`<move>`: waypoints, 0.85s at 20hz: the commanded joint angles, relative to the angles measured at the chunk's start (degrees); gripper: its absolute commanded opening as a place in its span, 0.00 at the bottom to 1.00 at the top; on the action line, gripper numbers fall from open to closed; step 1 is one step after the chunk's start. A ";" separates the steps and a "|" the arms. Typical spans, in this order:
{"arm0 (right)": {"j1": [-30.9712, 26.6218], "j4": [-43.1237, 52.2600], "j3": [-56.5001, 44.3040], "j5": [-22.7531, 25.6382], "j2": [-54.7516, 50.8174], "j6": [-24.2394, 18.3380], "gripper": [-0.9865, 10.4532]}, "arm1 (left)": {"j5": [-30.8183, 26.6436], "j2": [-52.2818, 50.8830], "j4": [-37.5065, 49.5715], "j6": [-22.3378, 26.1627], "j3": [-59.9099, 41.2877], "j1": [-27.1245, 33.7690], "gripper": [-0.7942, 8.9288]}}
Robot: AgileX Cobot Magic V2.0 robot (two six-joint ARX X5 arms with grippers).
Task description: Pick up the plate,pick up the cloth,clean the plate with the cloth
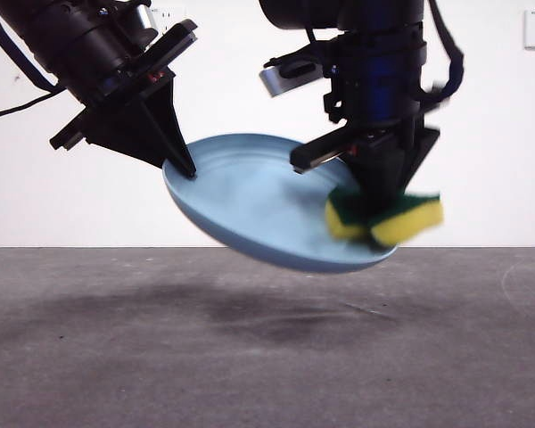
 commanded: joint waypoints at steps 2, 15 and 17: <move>-0.72 14.84 -0.83 1.44 1.09 -0.96 0.08 | 2.95 -0.33 -0.37 1.18 0.20 -1.62 0.07; -1.16 11.93 -0.83 -37.83 -2.60 -0.33 0.08 | -19.06 0.15 3.17 12.15 0.17 1.88 0.07; -1.16 8.81 -0.83 -37.79 -4.94 -0.28 0.08 | -18.97 1.49 5.62 12.92 0.17 3.61 0.07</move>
